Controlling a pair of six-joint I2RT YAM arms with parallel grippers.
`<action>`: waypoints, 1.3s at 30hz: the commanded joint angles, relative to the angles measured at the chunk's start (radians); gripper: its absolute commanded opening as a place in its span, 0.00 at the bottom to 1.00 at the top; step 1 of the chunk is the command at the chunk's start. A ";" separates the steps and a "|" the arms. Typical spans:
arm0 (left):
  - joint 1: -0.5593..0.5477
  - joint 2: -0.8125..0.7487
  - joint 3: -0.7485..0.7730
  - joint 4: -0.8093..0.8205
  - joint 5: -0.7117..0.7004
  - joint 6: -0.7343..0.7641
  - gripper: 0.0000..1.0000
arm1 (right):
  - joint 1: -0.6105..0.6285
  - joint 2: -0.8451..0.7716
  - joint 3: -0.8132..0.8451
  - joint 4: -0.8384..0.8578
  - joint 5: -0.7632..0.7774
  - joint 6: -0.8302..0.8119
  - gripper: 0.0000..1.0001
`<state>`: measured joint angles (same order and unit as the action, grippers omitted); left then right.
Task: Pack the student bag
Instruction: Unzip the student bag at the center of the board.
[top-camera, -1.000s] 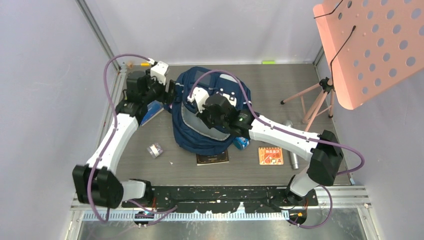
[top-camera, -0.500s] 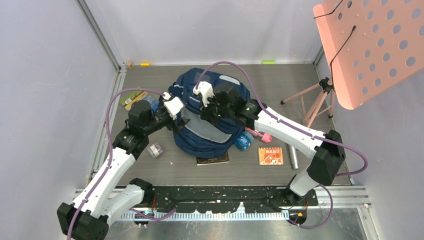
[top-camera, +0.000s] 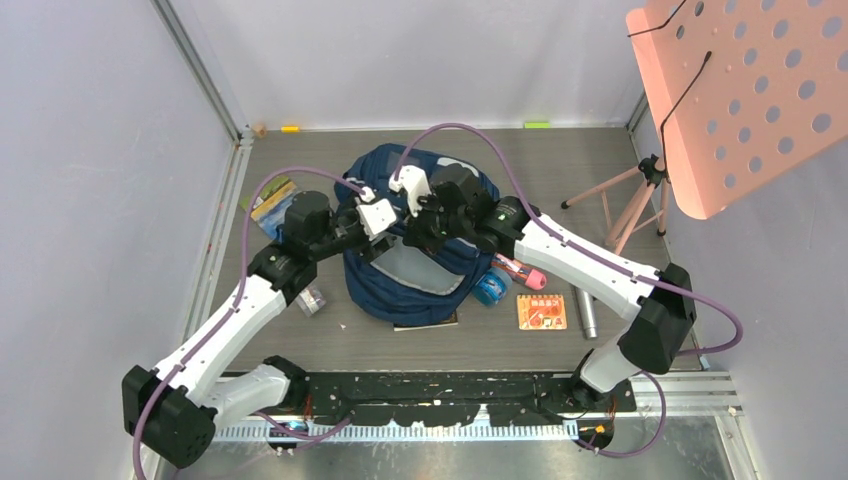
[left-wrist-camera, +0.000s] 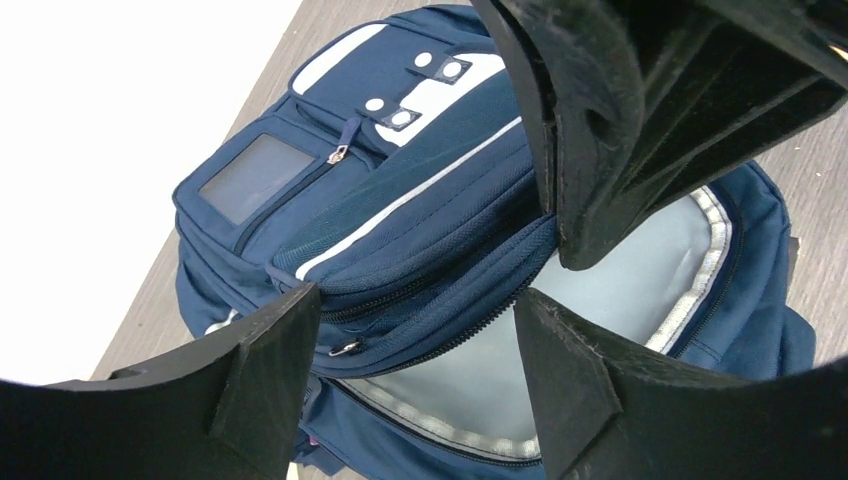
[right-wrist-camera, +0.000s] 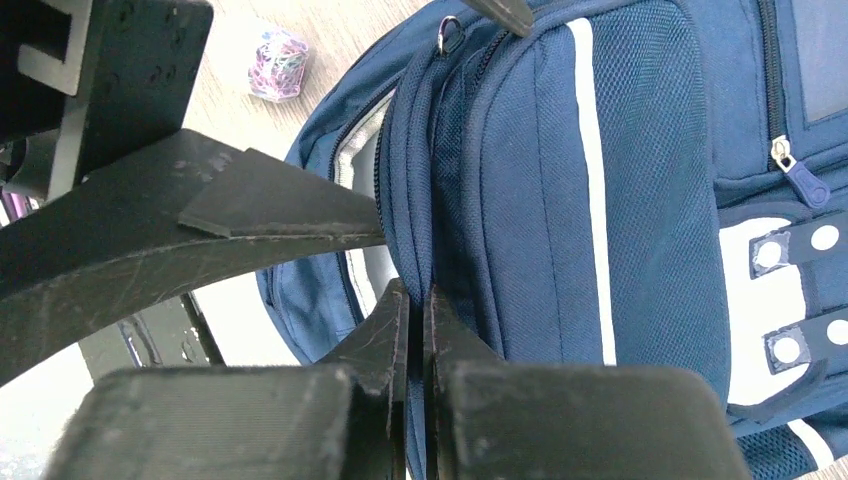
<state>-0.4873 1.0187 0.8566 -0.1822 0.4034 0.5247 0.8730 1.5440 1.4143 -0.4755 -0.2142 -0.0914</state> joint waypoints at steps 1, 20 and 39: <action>-0.025 0.031 0.048 0.011 -0.015 0.011 0.66 | 0.011 -0.088 0.025 0.064 -0.057 0.030 0.00; -0.042 0.112 0.082 -0.017 -0.389 -0.088 0.00 | -0.015 -0.238 -0.038 0.005 0.475 0.308 0.68; -0.022 0.105 0.196 -0.113 -0.459 -0.494 0.00 | -0.028 -0.519 -0.465 -0.317 0.848 1.230 0.77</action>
<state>-0.5213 1.2144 1.0412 -0.3099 0.0006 0.1452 0.8478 1.0485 1.0161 -0.7494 0.5846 0.8524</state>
